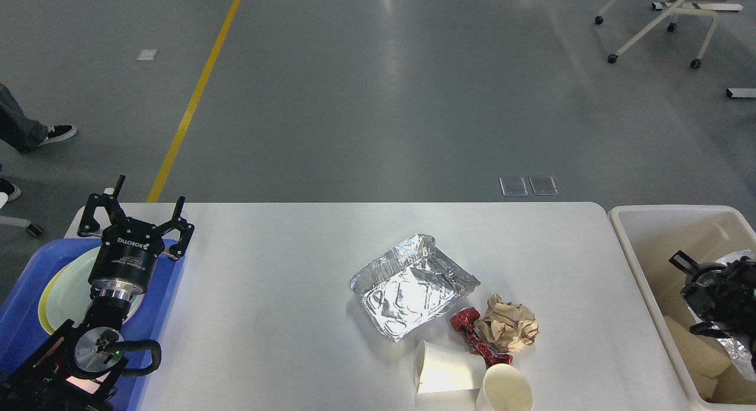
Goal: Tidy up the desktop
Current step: 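Carry the foil packet into the white bin and release it, then raise the right gripper out of the bin toward the table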
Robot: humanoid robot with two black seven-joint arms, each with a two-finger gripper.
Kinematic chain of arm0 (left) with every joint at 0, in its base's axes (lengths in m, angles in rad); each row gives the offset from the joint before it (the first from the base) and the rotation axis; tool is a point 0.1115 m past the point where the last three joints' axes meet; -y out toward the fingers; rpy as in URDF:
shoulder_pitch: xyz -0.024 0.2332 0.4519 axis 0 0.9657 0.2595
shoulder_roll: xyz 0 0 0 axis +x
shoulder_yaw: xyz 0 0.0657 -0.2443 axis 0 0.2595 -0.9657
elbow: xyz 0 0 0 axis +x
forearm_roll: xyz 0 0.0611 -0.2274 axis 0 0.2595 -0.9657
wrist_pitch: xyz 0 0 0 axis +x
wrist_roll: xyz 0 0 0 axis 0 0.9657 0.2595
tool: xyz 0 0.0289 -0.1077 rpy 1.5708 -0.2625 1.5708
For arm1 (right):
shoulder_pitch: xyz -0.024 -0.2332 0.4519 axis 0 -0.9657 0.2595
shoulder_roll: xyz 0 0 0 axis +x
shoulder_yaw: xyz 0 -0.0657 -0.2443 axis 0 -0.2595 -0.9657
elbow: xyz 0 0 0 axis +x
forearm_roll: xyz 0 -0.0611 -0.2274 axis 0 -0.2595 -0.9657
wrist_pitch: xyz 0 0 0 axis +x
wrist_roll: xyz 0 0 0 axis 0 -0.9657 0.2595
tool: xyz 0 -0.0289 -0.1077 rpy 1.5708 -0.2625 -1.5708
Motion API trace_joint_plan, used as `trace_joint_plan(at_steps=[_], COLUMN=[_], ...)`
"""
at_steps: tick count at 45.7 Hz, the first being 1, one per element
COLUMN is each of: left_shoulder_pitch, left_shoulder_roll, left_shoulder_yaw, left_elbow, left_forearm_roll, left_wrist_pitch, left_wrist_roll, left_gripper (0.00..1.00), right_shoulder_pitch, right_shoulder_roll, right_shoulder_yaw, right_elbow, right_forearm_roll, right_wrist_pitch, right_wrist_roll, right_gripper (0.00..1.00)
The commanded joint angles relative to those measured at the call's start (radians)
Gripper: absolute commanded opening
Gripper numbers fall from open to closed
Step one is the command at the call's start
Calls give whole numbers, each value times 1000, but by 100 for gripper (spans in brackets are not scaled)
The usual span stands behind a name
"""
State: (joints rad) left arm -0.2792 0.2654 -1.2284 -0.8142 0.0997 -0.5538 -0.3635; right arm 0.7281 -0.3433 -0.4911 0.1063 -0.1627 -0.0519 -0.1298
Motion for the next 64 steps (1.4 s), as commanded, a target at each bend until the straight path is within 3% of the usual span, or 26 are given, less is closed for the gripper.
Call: trace_joint_plan(at_steps=[1, 21, 22, 25, 27, 29, 31, 54, 58, 64], left_shoulder_pitch=[0, 0, 0, 0, 0, 0, 0, 0, 0, 0], left_shoulder_roll=[0, 0, 0, 0, 0, 0, 0, 0, 0, 0], left_shoulder_yaw=[0, 1, 1, 1, 1, 1, 1, 0, 1, 0], left_elbow=[0, 1, 0, 0, 0, 1, 0, 0, 0, 0], left_forearm_roll=[0, 0, 0, 0, 0, 0, 0, 0, 0, 0], left_wrist_pitch=[0, 0, 0, 0, 0, 0, 0, 0, 0, 0], left_wrist_roll=[0, 0, 0, 0, 0, 0, 0, 0, 0, 0], left_gripper=[96, 96, 96, 96, 96, 96, 96, 96, 96, 96], right_shoulder_pitch=[-22, -58, -62, -70, -73, -79, -85, -13, 40, 186], right_shoulder_roll=[29, 27, 27, 26, 26, 27, 27, 17, -11, -112], right_shoulder_yaw=[19, 9, 9, 17, 19, 19, 17, 2, -17, -32], right_elbow=[-7, -8, -8, -8, -5, -4, 0, 39, 85, 235], right_forearm_roll=[0, 0, 0, 0, 0, 0, 0, -21, -55, -204], right_wrist_pitch=[-25, -54, -69, -147, -201, -239, -259, -220, -174, -27], right_wrist_roll=[-1, -1, -1, 1, 1, 1, 2, 7, 7, 7], right_gripper=[0, 0, 8, 54, 75, 91, 99, 100, 100, 100])
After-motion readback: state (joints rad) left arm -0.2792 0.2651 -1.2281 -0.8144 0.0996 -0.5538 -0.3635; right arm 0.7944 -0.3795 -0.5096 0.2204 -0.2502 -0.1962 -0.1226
